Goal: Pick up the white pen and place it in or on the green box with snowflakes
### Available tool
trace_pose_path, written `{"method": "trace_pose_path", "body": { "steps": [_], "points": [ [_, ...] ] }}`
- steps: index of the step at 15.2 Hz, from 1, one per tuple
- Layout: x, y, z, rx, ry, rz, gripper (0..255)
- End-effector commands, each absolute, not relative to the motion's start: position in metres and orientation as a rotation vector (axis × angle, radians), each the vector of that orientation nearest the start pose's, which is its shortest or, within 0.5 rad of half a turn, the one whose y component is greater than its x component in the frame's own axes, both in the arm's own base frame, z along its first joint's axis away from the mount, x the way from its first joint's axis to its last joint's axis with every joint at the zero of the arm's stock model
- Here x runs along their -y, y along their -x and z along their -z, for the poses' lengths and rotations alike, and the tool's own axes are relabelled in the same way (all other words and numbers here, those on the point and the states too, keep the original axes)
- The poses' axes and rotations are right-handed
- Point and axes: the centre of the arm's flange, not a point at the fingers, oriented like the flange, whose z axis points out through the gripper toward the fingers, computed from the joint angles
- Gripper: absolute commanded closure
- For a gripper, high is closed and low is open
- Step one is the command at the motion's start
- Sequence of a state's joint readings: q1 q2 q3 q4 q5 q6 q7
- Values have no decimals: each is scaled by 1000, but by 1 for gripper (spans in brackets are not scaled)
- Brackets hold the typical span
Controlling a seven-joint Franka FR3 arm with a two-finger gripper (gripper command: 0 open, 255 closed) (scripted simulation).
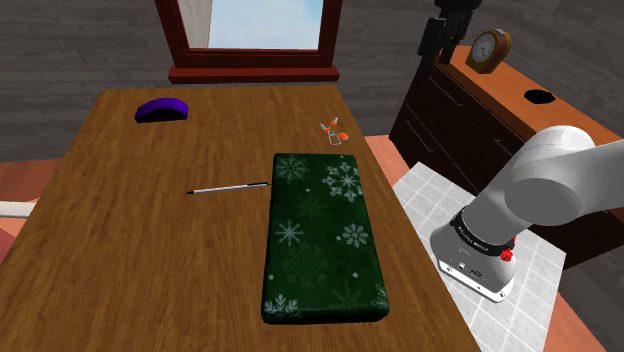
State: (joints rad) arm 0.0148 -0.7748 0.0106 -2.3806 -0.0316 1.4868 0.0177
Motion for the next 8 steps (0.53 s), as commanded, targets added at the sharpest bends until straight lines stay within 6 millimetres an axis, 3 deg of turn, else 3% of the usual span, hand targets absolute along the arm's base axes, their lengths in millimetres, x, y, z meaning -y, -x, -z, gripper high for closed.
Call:
{"method": "trace_pose_path", "body": {
  "steps": [1,8],
  "points": [
    [-5,-299,-569,5,3177,-188,0],
    [-47,-363,-526,274,3111,-176,0]
  ]
}}
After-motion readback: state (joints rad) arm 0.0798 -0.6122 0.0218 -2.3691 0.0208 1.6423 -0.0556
